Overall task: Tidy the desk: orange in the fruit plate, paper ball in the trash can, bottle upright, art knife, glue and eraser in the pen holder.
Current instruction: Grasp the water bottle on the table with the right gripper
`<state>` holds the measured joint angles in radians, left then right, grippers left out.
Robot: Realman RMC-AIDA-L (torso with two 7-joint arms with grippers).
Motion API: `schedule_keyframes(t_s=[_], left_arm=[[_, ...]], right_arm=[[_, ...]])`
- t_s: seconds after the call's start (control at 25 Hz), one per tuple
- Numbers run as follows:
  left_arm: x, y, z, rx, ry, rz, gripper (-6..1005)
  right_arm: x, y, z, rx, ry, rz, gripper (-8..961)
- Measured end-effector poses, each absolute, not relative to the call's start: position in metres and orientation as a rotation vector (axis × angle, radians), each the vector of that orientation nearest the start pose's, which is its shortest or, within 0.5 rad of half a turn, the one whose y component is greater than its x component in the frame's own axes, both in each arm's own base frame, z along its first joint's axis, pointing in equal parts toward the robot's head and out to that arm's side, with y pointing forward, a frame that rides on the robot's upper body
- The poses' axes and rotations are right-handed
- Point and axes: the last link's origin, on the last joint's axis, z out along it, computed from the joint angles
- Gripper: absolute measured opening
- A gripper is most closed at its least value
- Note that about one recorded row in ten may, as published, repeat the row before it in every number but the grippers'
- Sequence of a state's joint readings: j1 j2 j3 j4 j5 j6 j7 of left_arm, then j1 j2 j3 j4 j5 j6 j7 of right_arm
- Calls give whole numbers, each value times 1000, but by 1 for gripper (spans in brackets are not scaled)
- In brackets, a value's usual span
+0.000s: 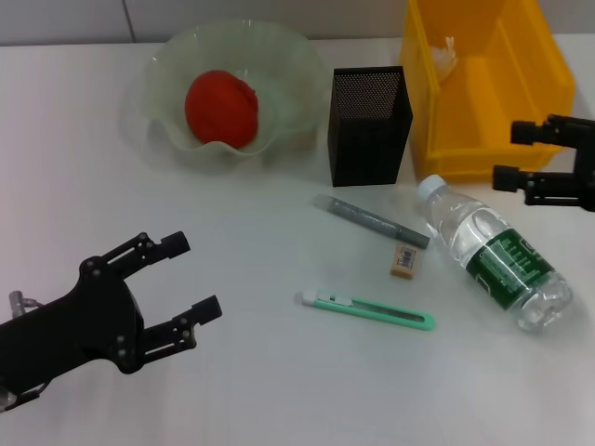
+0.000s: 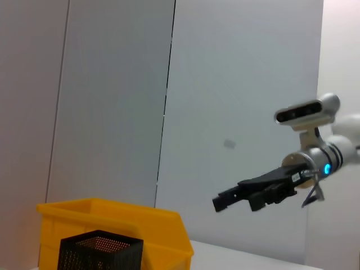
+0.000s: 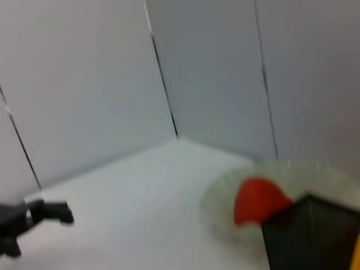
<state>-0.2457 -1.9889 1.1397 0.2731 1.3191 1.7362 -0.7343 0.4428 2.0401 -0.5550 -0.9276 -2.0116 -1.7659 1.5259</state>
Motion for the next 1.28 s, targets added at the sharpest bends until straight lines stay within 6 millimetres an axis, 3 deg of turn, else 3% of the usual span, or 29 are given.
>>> schedule_keyframes(t_s=[0.12, 0.24, 0.36, 0.48, 0.56, 0.64, 1.0, 1.28], left_arm=[[-308, 217, -15, -2521, -357, -1099, 813], [-308, 217, -15, -2521, -357, -1100, 814], [-308, 217, -15, -2519, -357, -1102, 814], [-308, 217, -15, -2519, -357, -1102, 814], [-308, 217, -15, -2519, -357, -1102, 814], [-307, 218, -15, -2519, -354, -1104, 814], [-306, 220, -14, -2510, -349, -1112, 814], [-307, 220, -13, -2500, -351, -1114, 814]], right_arm=[[252, 324, 102, -2725, 811, 435, 812], [236, 338, 113, -2769, 1003, 181, 812], [231, 342, 114, -2777, 1040, 114, 812], [216, 358, 107, -2775, 1123, -171, 812], [211, 361, 104, -2776, 1124, -246, 812], [193, 370, 91, -2762, 1114, -482, 812], [168, 379, 67, -2745, 999, -774, 811], [163, 378, 52, -2721, 918, -919, 812]])
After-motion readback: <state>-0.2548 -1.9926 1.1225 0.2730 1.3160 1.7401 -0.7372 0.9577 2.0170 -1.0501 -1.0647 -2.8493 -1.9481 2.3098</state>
